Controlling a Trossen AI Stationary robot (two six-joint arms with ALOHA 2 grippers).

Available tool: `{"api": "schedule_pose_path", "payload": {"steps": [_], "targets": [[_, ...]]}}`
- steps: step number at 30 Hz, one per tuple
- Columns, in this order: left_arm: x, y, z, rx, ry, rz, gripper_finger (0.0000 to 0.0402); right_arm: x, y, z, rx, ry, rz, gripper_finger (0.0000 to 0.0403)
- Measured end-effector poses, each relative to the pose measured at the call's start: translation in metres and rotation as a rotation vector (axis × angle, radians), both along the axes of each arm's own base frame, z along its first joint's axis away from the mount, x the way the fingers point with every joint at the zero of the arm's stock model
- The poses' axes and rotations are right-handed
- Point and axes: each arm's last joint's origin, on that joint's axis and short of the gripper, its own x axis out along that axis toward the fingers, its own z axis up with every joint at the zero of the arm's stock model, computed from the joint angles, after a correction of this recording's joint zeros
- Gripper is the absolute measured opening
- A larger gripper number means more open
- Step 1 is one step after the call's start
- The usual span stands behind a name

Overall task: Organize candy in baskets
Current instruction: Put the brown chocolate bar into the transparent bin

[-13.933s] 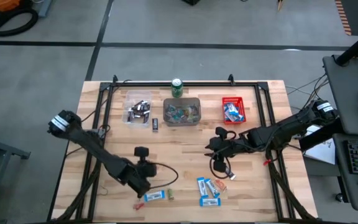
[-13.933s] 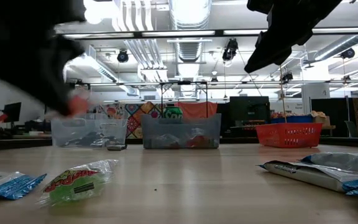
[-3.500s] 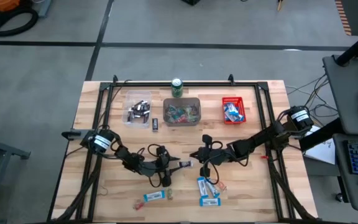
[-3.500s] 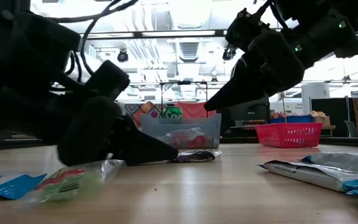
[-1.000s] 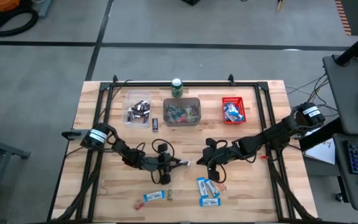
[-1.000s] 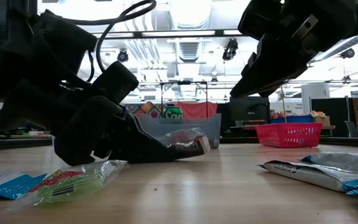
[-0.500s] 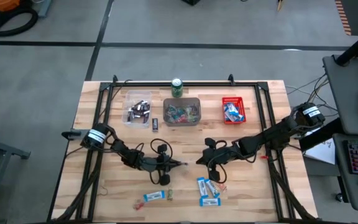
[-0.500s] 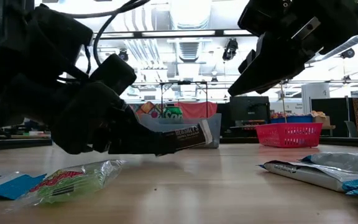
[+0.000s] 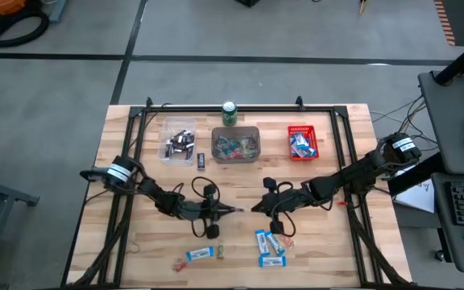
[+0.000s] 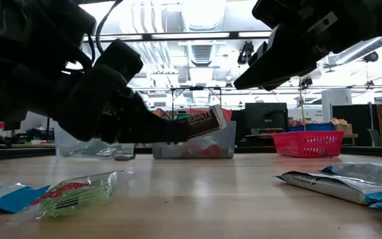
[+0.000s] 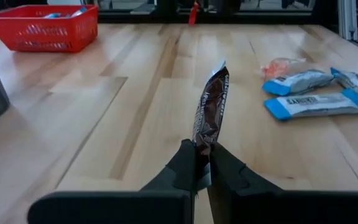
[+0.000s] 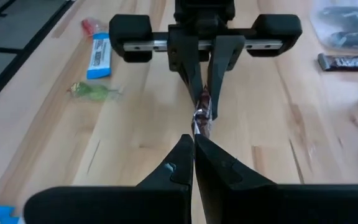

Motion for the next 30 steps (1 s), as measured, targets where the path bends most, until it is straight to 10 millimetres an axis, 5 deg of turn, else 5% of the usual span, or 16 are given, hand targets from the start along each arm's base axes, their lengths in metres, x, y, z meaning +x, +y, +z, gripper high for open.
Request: {"api": "schedule_pose_path", "payload": {"steps": [5, 14, 19, 23, 26, 30], "targets": [[-0.006, 0.0, 0.009, -0.008, -0.018, -0.007, 0.0, 0.0, 0.0, 0.001, -0.005, -0.008, -0.012, 0.0009], [-0.037, 0.015, 0.054, 0.001, -0.058, 0.114, 0.0, 0.001, 0.0, 0.001, 0.021, -0.013, -0.025, 0.0009], [-0.065, 0.033, 0.075, 0.107, 0.043, 0.344, 0.0, 0.001, 0.0, 0.002, 0.03, -0.019, -0.029, 0.0009], [-0.094, 0.061, 0.081, 0.222, 0.139, 0.734, 0.0, 0.001, 0.0, 0.002, 0.033, -0.026, -0.03, 0.0009], [-0.111, 0.083, 0.087, 0.153, 0.118, 0.946, 0.0, 0.002, 0.0, 0.003, 0.035, -0.032, -0.03, 0.0009], [-0.12, 0.103, 0.088, 0.039, 0.221, 1.001, 0.0001, 0.002, 0.0, 0.004, 0.041, -0.041, -0.031, 0.0009]]}}
